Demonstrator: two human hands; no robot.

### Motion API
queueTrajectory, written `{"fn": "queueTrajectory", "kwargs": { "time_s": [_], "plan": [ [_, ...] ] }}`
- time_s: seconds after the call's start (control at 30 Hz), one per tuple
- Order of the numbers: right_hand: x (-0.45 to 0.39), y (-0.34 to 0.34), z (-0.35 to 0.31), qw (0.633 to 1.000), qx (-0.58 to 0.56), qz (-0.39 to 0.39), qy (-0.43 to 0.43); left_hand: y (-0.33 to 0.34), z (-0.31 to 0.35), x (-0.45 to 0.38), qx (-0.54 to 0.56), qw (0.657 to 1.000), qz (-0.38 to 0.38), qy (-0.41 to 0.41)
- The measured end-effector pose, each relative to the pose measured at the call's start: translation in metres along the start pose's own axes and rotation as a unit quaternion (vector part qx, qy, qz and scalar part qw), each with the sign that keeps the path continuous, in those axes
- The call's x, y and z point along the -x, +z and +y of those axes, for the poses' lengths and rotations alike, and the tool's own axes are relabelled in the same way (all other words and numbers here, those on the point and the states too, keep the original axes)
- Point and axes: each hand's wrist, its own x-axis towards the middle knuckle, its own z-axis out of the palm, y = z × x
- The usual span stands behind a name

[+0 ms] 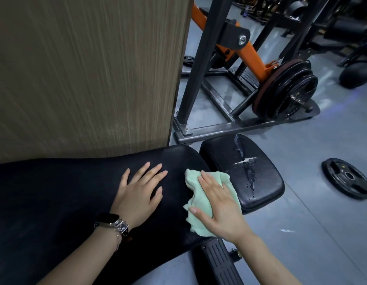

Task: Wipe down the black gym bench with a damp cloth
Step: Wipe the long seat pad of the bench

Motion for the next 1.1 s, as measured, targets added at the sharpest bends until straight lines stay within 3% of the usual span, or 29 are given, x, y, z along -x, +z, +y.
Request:
{"fn": "queueTrajectory", "kwargs": {
  "time_s": [0.2, 0.33, 0.7, 1.1],
  "plan": [
    [-0.007, 0.001, 0.002, 1.0, 0.0, 0.015, 0.001, 0.002, 0.0, 0.0, -0.01, 1.0, 0.02, 0.008],
    [-0.026, -0.003, 0.008, 1.0, -0.024, -0.015, 0.0, 0.004, -0.001, -0.001, -0.014, 0.999, 0.025, 0.014],
    [-0.098, -0.002, 0.009, 0.996, -0.044, -0.022, 0.073, 0.004, -0.003, -0.002, -0.005, 1.0, 0.004, 0.003],
    [-0.052, 0.001, -0.007, 0.998, 0.04, -0.033, 0.041, -0.001, -0.001, -0.001, 0.011, 1.0, 0.019, 0.009]
  ]
}}
